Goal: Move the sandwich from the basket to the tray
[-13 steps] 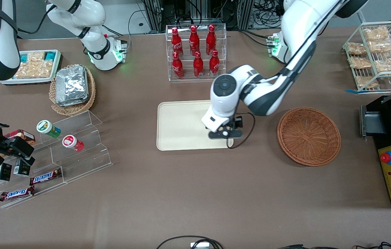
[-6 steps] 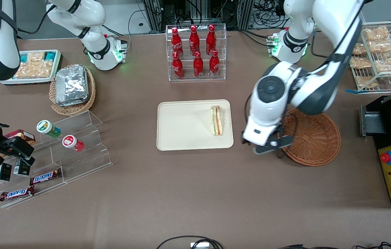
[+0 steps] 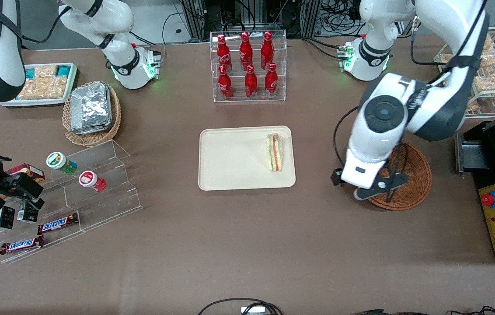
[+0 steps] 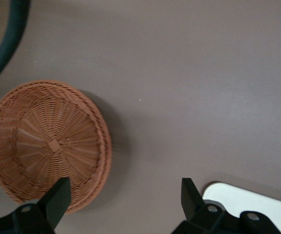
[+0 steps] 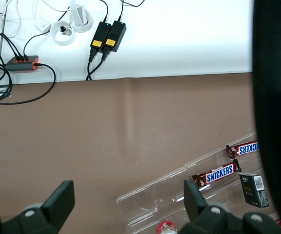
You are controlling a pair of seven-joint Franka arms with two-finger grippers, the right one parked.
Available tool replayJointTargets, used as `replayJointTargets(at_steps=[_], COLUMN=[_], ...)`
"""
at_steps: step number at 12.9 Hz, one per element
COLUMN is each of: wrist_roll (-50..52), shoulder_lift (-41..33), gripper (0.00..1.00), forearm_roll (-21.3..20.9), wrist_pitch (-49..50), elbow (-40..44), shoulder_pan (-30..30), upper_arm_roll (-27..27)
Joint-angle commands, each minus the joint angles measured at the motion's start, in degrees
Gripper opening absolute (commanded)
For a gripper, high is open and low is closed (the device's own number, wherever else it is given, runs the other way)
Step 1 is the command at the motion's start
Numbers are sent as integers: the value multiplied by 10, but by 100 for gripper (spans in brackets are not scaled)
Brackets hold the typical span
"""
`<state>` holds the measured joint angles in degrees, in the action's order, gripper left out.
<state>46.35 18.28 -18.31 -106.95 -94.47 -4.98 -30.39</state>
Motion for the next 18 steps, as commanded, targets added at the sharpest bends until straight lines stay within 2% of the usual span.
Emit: replayJointTargets(at_steps=[1,6,8,11,14,18], wrist_roll=[-125,-365,-424,-486,-511,-524], shoulder_lift=[-61,-143,-167,-196,-201,-202], gripper=[100,100,100,100,100,100], forearm_roll=[60,151,167,176,178,180], wrist_pitch=[38,135,171,191,226,234], elbow=[-10,-8,-4,-4,36,41], shoulder_pan=[-2,1,1,1,1,1], upper_arm_roll=[63,192,221,228,227,227])
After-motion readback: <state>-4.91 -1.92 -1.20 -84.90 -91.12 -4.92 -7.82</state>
